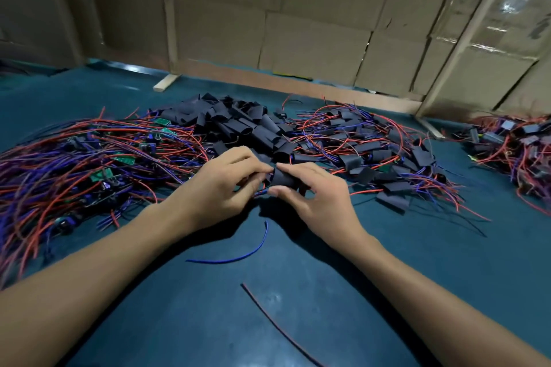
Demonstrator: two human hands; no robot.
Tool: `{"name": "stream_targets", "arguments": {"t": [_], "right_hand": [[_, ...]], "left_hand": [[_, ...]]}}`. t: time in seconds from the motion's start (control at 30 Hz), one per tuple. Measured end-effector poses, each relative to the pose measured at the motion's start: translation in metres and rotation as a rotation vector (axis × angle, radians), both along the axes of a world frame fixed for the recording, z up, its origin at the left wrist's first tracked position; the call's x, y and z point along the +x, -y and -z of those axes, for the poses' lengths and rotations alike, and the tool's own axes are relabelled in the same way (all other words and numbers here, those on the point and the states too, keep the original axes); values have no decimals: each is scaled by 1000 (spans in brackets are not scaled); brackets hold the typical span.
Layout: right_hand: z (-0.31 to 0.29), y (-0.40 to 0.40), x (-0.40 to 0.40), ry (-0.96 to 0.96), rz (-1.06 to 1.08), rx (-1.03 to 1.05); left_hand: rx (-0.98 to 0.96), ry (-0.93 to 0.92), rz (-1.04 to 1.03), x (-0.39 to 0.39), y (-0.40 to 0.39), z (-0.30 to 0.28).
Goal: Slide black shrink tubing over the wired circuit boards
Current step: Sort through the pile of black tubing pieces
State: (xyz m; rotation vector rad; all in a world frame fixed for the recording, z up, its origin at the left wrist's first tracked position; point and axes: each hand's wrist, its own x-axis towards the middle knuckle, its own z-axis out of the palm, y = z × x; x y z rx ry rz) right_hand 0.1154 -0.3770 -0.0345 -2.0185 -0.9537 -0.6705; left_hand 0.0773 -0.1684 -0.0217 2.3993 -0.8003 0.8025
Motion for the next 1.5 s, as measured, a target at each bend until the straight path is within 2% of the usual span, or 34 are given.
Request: {"name": "stream_targets", "arguments": {"t": [0.13, 0.27, 0.3, 0.43, 0.57, 0.67, 0.77, 0.9, 1.1, 1.3, 1.5], "right_hand": [[2, 2, 3, 14, -22, 73], [5, 5, 7, 20, 21, 81], [6, 5, 8, 18, 26, 79], [5, 10, 12, -98, 71, 192], [1, 16, 13, -150, 100, 296], [-4, 22, 12, -112, 82, 245], [-7, 30, 8, -21, 42, 55], [-8, 31, 4, 150, 89, -162], [-10, 24, -3, 316, 71, -229], [-7, 22, -1, 292, 82, -128], [-8, 20, -5, 307, 75, -74]], "left_hand": [[81, -2, 4, 0, 1, -1], [-72, -194, 12, -2, 2, -3], [-58, -194, 1, -1, 2, -5], [224, -37, -149, 3, -10, -11], [340, 18, -240, 6, -31, -13], [316, 103, -257, 4, -32, -16], [277, 150, -227, -1, -26, -20], [222, 64, -150, -9, -9, -19], [283, -43, 32, -8, 7, -10], [60, 26, 94, -5, 8, -12], [-306, -63, 78, -9, 7, -12]]}}
